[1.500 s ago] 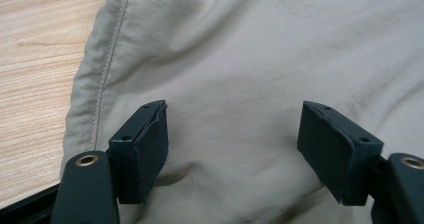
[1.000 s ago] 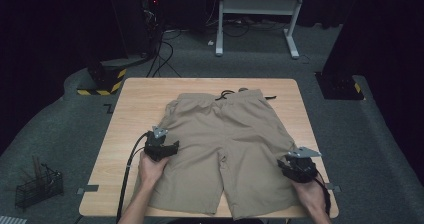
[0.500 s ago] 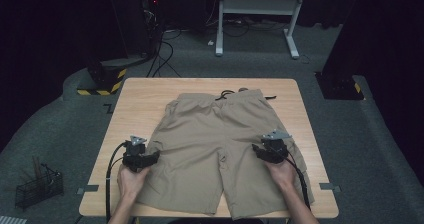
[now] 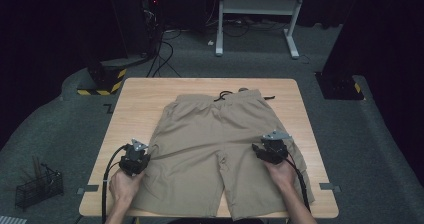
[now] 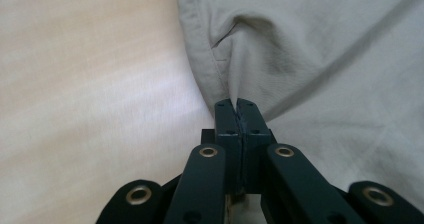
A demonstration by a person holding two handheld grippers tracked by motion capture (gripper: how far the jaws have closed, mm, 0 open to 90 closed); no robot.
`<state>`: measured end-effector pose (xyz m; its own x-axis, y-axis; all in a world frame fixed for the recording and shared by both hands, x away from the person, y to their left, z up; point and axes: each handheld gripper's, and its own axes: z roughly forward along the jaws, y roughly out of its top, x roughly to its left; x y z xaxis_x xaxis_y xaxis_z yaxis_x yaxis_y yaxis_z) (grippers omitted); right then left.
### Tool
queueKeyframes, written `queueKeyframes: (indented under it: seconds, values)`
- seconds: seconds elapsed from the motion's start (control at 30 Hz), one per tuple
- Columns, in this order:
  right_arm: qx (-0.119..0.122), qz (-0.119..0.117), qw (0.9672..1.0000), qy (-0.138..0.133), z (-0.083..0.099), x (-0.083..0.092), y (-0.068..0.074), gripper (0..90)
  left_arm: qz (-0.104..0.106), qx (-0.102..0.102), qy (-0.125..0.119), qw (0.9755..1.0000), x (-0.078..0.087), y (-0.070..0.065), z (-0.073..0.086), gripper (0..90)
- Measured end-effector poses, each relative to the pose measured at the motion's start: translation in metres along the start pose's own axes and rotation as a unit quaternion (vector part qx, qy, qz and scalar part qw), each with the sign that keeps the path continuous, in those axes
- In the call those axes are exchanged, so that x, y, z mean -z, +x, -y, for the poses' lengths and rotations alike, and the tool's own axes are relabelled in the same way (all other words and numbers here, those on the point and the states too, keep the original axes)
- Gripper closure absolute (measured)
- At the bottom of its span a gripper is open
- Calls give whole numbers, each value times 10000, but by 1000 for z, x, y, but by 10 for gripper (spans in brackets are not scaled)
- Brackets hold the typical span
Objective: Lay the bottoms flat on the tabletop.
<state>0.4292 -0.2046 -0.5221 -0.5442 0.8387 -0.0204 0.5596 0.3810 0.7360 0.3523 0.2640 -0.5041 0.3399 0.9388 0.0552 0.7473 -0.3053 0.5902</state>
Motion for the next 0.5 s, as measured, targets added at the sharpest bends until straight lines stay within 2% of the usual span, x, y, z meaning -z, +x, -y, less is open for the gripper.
queueKeyframes:
  seconds: [0.03,0.07,0.17,0.23,0.3,0.4,0.43,0.5]
  values:
    - [15,7,10000,-6,0,0,0,514,84,-17,-43,10000,1,2,-2,867]
    - [18,7,10000,-7,0,0,0,512,84,-17,-43,10000,1,2,-2,779]
    - [2,0,10000,2,0,0,0,512,83,200,-393,9990,-2,12,-30,555]
    - [14,4,10000,-5,0,0,0,511,-1,283,-483,9984,-10,18,-51,459]
    - [15,23,10000,-1,0,0,1,507,-86,320,-537,9980,-21,23,-71,407]
    - [100,104,9999,-21,0,0,3,508,97,493,-605,9969,-36,30,-93,385]
    - [100,104,9999,-21,0,0,3,508,97,493,-605,9969,-36,30,-93,377]
    - [70,99,9999,-9,0,0,3,508,211,719,-766,9942,-48,34,-109,372]
